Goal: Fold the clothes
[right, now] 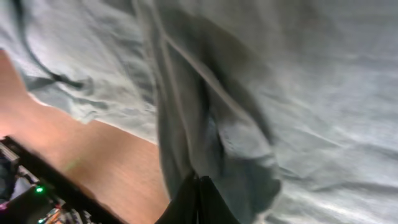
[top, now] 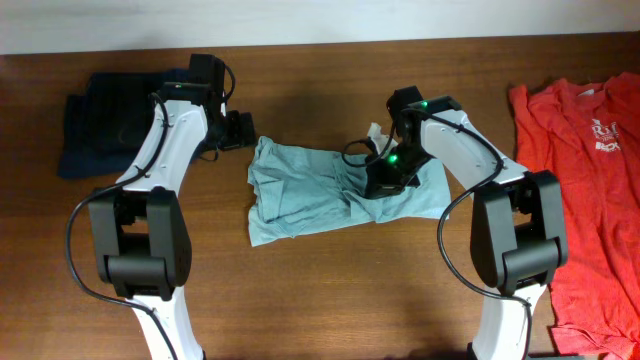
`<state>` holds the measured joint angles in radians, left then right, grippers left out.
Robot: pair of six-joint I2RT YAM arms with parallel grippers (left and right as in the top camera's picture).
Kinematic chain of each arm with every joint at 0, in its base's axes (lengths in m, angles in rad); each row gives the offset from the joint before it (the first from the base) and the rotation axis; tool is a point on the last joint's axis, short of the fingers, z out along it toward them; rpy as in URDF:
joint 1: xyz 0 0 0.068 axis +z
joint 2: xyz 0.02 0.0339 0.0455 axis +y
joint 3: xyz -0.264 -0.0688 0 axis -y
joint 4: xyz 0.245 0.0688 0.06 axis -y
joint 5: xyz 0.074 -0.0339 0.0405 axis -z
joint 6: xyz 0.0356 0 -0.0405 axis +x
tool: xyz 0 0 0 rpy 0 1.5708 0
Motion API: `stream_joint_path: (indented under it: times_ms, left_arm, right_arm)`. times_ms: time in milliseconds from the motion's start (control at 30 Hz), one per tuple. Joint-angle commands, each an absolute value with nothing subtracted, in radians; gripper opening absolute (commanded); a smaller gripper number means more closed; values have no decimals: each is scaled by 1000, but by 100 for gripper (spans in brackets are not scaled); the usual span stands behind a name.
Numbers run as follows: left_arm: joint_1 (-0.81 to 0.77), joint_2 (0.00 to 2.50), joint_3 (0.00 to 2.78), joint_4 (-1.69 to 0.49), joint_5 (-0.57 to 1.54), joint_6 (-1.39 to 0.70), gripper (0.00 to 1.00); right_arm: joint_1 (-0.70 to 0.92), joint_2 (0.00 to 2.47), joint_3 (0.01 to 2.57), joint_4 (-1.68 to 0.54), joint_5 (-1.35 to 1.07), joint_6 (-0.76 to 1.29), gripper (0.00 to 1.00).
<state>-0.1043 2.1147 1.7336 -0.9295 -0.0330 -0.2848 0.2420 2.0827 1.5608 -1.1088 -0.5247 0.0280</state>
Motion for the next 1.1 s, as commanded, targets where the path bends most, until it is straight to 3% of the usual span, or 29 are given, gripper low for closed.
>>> stream_joint_path:
  times_ms: [0, 333, 600, 800, 1067]
  left_arm:
    - [-105, 2092, 1747, -928, -29, -284, 99]
    - [-105, 2092, 1747, -928, -29, -284, 99]
    - [-105, 2092, 1747, -928, -29, -284, 99]
    - [-105, 2092, 1747, -928, -29, -284, 99]
    - [-105, 2093, 1747, -928, -29, -284, 99]
  right_arm:
    - [246, 2071, 1570, -1095, -649, -19, 7]
    - [241, 2071, 1584, -1080, -696, -48, 9]
    - [121, 2069, 1699, -1124, -690, -47, 9]
    - [85, 2071, 1676, -1220, -432, -2, 9]
    - [157, 2071, 1531, -1123, -413, 56, 9]
